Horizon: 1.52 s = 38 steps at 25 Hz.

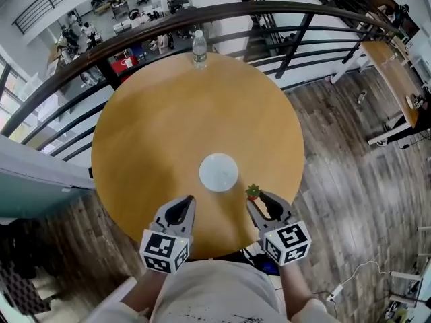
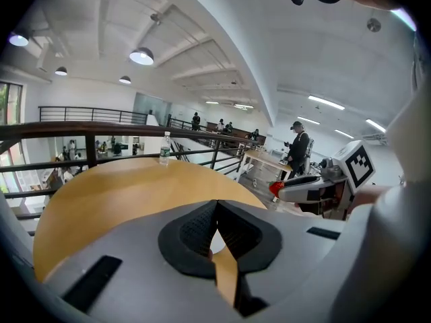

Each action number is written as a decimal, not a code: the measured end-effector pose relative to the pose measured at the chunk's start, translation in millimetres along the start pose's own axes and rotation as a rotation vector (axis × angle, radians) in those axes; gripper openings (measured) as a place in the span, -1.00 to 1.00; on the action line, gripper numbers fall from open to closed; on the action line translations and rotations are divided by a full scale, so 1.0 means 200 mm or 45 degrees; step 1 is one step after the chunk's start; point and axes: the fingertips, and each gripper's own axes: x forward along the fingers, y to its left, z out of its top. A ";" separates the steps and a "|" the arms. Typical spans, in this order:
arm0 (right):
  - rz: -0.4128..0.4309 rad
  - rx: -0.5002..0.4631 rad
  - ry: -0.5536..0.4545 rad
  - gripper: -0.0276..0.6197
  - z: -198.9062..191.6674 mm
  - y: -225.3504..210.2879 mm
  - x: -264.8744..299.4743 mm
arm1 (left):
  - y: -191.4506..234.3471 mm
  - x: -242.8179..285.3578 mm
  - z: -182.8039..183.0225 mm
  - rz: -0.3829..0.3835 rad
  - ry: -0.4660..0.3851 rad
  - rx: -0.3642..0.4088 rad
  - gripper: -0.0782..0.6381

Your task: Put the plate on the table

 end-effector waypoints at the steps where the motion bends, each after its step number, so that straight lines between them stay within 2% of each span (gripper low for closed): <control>1: 0.001 0.001 0.004 -0.47 0.00 0.00 0.02 | 0.01 0.01 0.00 0.003 0.001 -0.002 -0.72; 14: 0.051 -0.006 0.080 -0.47 -0.01 -0.02 0.26 | 0.07 0.22 -0.01 -0.044 0.035 -0.015 -0.72; 25: 0.075 -0.017 0.154 -0.47 -0.14 -0.03 0.49 | 0.15 0.34 -0.08 -0.058 0.071 -0.012 -0.72; 29: 0.082 -0.010 0.183 -0.47 -0.20 -0.05 0.57 | 0.17 0.38 -0.12 -0.055 0.086 0.049 -0.72; 33: 0.102 -0.001 0.227 -0.47 -0.25 -0.06 0.66 | 0.20 0.42 -0.16 -0.057 0.112 0.039 -0.72; 38: 0.117 -0.010 0.270 -0.47 -0.32 -0.05 0.74 | 0.23 0.45 -0.20 -0.045 0.133 0.103 -0.72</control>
